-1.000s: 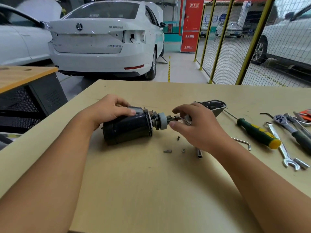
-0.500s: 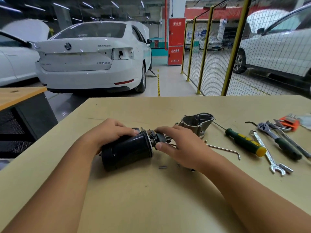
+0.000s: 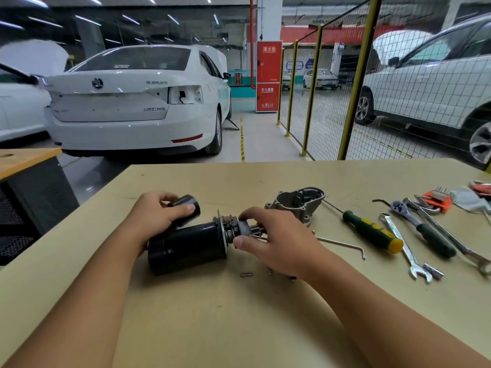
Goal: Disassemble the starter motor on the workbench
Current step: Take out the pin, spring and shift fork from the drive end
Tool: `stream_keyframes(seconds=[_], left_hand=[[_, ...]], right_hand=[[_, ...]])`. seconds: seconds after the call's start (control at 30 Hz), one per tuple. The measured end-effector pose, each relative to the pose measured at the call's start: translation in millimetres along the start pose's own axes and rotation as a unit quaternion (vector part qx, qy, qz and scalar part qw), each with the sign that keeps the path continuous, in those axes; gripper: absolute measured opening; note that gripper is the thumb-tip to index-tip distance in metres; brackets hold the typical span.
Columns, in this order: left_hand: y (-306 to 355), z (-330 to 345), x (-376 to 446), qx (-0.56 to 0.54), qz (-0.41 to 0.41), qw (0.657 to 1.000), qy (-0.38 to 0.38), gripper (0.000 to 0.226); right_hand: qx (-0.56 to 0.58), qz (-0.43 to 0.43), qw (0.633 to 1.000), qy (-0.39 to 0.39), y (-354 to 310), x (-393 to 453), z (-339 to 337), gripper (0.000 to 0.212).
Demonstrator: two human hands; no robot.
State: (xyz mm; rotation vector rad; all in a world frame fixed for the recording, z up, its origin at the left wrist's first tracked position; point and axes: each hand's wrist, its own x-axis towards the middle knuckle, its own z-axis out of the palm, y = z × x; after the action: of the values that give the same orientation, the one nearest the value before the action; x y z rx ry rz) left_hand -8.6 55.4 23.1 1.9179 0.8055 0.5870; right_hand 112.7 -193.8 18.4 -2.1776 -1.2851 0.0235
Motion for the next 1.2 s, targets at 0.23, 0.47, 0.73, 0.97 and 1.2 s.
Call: stream_keyframes(seconds=[0.23,0.47,0.73,0.97,1.2], left_hand=[[0.2,4.3,4.0,-0.203,0.017,0.979,0.013,0.026],[2.2,5.8,-4.2,-0.047,-0.055,0.996,0.051,0.031],[14.6,-0.2,-12.6,0.046,-0.015,0.999,-0.013,0.033],[34.2,-3.2,-27.0,0.221,0.094,0.971,0.020,0.038],[64.7,22.9,-61.2,0.509,0.138,0.831,-0.180,0.075]], right_hand=[[0.028,0.000,1.000,-0.003,1.2,0.2,-0.4,0.048],[0.006,0.008,1.000,-0.009,4.9,1.3,-4.5,0.041],[0.007,0.020,1.000,0.008,3.8,3.0,-2.1,0.043],[-0.013,-0.002,0.999,-0.034,5.3,1.6,-8.3,0.048],[-0.047,0.002,0.999,-0.020,5.5,1.2,-13.2,0.057]])
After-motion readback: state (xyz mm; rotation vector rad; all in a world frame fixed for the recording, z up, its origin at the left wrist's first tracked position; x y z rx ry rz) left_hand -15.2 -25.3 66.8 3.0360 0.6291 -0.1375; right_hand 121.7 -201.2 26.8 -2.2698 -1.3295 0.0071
